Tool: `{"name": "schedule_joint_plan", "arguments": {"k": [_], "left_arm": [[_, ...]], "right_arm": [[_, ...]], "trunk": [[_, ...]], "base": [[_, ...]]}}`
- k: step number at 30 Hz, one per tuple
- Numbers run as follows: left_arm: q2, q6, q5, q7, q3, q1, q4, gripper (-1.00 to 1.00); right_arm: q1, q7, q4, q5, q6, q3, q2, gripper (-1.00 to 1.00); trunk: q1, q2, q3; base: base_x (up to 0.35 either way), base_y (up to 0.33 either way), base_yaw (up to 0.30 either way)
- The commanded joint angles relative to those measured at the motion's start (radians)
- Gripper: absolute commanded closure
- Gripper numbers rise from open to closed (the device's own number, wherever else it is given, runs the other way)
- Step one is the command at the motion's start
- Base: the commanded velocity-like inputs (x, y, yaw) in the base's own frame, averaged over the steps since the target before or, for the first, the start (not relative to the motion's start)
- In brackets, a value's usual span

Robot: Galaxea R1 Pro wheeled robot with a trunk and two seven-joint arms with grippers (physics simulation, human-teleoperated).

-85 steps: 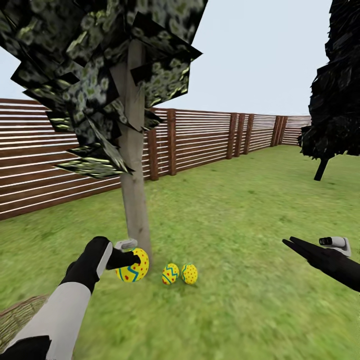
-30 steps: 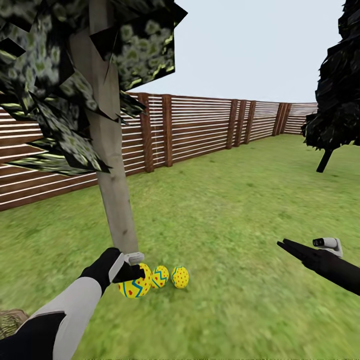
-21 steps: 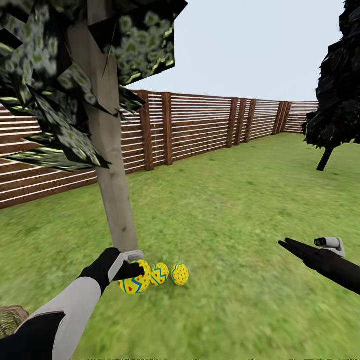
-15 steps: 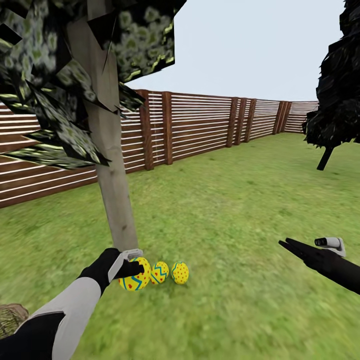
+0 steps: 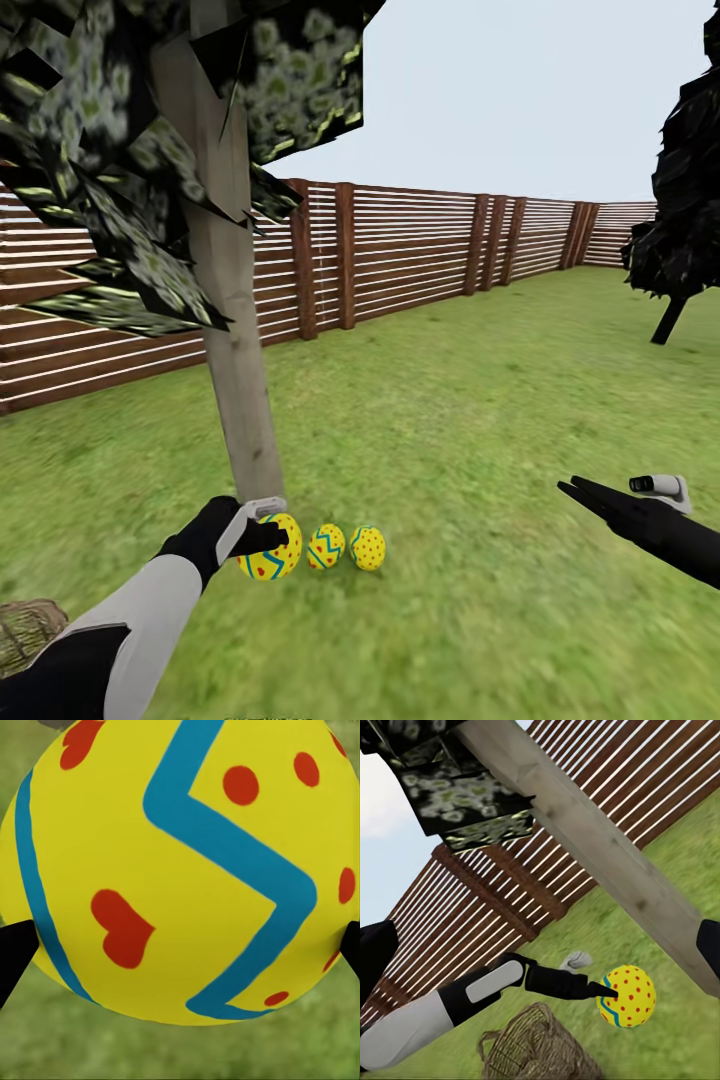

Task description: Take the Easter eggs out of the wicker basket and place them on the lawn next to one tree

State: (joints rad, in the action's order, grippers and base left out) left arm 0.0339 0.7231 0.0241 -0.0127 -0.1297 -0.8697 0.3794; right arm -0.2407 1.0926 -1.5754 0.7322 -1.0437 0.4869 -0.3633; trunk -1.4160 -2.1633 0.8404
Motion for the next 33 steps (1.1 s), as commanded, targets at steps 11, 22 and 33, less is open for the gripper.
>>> {"name": "schedule_joint_plan", "arguments": {"k": [11,22,33], "left_arm": [[0.004,0.002,-0.003,0.000,-0.002,-0.002,0.001,1.00],[0.004,0.002,-0.004,0.002,-0.002,-0.002,0.001,1.00],[0.004,0.002,0.001,0.002,-0.002,-0.002,0.000,1.00]], "right_arm": [[0.000,0.001,0.000,-0.001,-0.003,-0.003,0.000,-1.00],[0.000,0.001,0.000,-0.001,-0.003,-0.005,0.000,-1.00],[0.000,0.001,-0.004,-0.001,-0.003,-0.007,0.000,-1.00]], "trunk": [[0.000,0.000,0.001],[0.000,0.000,0.001],[0.000,0.000,0.001]], "base": [[0.001,-0.231,0.283],[0.000,-0.173,0.290],[0.085,-0.032,0.157]]}}
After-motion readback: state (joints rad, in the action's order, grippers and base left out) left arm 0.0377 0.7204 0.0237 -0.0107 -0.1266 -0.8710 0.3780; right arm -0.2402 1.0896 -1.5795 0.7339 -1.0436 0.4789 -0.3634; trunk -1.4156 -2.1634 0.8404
